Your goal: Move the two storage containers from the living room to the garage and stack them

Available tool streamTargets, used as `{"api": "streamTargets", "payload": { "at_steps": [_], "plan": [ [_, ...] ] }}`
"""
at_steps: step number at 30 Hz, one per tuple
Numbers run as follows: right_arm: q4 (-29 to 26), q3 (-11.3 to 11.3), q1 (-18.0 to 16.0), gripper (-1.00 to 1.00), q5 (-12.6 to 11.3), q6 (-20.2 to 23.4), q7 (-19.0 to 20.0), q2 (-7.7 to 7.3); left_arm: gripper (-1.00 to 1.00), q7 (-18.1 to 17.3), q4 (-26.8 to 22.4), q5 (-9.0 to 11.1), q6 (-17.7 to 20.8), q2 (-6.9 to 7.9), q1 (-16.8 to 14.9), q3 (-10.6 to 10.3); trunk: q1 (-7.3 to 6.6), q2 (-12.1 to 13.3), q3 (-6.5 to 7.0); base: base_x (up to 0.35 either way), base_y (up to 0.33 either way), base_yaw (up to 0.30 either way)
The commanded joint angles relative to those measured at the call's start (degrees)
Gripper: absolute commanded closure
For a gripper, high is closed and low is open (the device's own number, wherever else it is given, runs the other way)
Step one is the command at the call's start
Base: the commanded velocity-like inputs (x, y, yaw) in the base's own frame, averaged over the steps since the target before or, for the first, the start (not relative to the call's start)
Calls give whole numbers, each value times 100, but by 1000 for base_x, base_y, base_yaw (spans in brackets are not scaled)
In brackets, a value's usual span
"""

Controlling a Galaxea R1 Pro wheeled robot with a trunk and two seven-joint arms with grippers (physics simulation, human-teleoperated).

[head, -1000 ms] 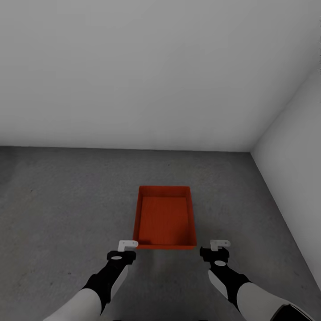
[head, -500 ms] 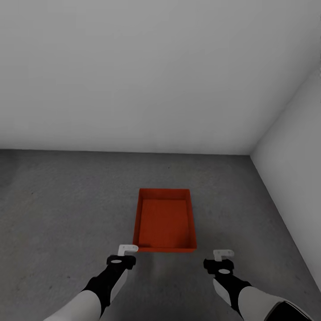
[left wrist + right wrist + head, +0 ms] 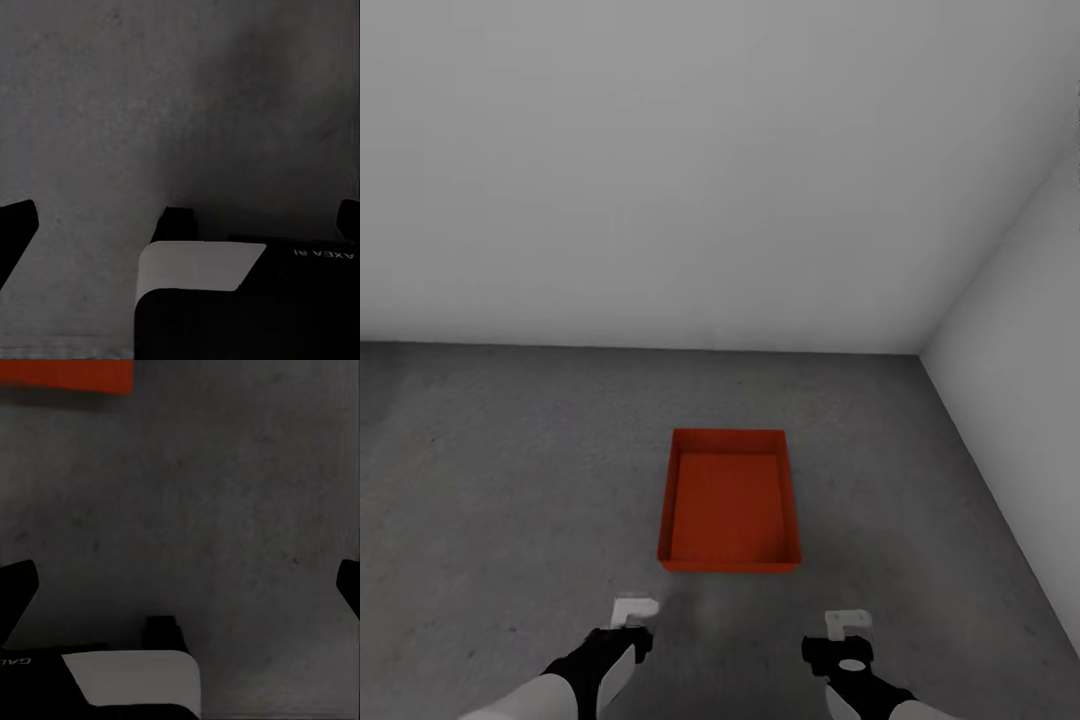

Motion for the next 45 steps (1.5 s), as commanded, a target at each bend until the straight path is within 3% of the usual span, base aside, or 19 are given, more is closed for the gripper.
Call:
{"api": "streamTargets", "payload": {
  "at_steps": [1, 6, 10, 15, 22, 30, 36, 45],
  "plan": [
    [4, 49, 65, -100, -57, -21, -19, 20, -100, 25, 144, 166, -32, 27, -2, -55, 1, -4, 5, 0, 0, 0],
    [6, 50, 463, -100, -57, -41, -23, 91, -100, 14, 723, 445, -406, 76, -1, -61, 1, -4, 50, 0, 0, 0],
    [6, 50, 919, -100, -56, -106, -25, 114, -100, -1, 894, 500, -536, 132, 18, -62, 1, -4, 86, 0, 0, 0],
    [16, 47, 1231, -100, -70, -118, -25, 116, -100, -12, 917, 503, -662, 153, 105, -62, 1, -4, 131, 0, 0, 0],
    [399, 46, 1349, -100, -86, -124, 121, 215, -100, -21, 920, 500, -981, 188, 487, -62, 1, -4, 194, 0, 0, 0],
    [599, 46, 1519, -100, -91, -113, 408, 337, -100, -21, 921, 514, -1018, 189, 780, -62, 1, -4, 266, 0, 0, 0],
    [605, 46, 1692, -100, -86, -118, 453, 460, -100, -23, 920, 515, -1031, 182, 877, -62, 1, -4, 320, 0, 0, 0],
    [610, 46, 1714, -100, -84, -118, 458, 476, -100, -23, 920, 522, -1042, 194, 889, -62, 1, -4, 401, 0, 0, 0]
  ]
}}
